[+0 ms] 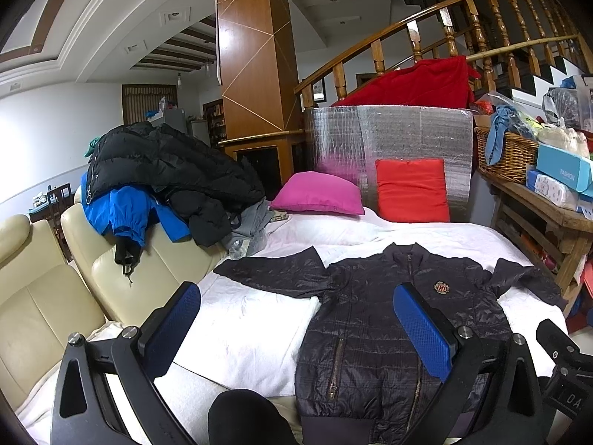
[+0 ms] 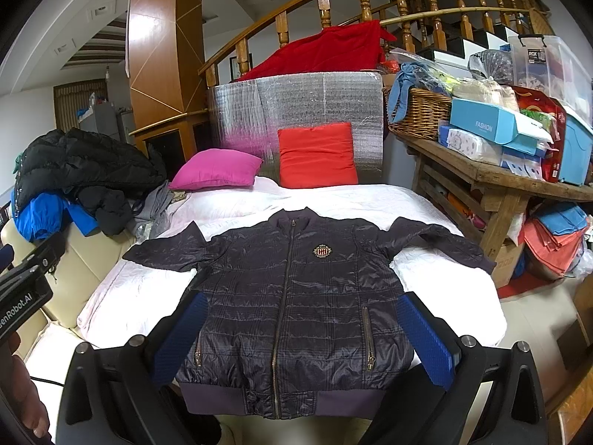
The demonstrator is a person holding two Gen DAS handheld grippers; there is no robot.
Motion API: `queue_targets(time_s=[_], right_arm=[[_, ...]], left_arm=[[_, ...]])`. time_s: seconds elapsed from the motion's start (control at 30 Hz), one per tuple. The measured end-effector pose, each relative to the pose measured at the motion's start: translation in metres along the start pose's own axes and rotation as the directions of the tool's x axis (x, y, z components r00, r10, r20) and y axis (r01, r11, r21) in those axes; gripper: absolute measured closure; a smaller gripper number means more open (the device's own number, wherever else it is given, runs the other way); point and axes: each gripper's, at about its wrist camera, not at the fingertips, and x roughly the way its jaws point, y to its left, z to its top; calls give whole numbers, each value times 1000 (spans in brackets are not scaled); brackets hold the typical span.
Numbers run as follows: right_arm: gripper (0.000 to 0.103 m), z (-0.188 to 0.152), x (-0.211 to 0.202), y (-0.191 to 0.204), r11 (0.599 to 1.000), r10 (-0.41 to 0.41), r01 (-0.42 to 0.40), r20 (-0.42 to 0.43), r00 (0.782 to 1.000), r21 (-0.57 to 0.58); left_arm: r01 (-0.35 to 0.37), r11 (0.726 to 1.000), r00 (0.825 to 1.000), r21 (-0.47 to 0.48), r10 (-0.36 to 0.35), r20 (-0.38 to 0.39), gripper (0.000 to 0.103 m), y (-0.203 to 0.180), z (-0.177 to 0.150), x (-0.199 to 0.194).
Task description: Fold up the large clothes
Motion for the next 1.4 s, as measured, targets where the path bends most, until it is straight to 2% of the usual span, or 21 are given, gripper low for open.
queue_targets(time_s=[0.6, 0.9, 0.97, 1.0, 1.07, 1.17, 1.23, 1.27, 1.3, 1.4], right_arm=[[0, -1, 4, 2, 1000, -2, 2, -6, 1000, -9], [0, 10, 33, -7, 1000, -24, 24, -28, 999, 3], [0, 12, 47, -16, 999, -35, 36, -34, 999, 15], [0, 14, 55, -22, 999, -35, 36, -41, 999, 27], [0, 17, 73, -41, 997, -7, 11, -55, 998, 76], [0, 20, 105, -85, 981, 7, 10, -87, 996, 192], [0, 19, 128, -128, 954, 34, -2, -100, 994, 299], [0, 17, 140, -152, 932, 45, -3, -107, 993, 362], [0, 14, 153, -184, 893, 59, -6, -105, 993, 449], [0, 5, 182, -254, 790, 76, -15, -73, 994, 613]], left_arm=[[-4, 1000, 1000, 5, 5, -10, 0, -1, -1, 6], [-12, 1000, 997, 24, 14, -79, 0, -11, -7, 43], [15, 999, 994, 28, -12, -107, 0, -17, -9, 60], [47, 999, 989, 28, -42, -140, 0, -21, -11, 73], [139, 990, 963, 23, -130, -234, 0, -34, -18, 111], [177, 983, 935, 45, -153, -321, 0, -57, -35, 164], [207, 977, 905, 54, -170, -390, 0, -75, -52, 208], [208, 976, 898, 66, -163, -410, 0, -82, -59, 222], [200, 975, 894, 94, -143, -424, 0, -94, -67, 242], [176, 974, 912, 143, -106, -397, 0, -116, -80, 275]])
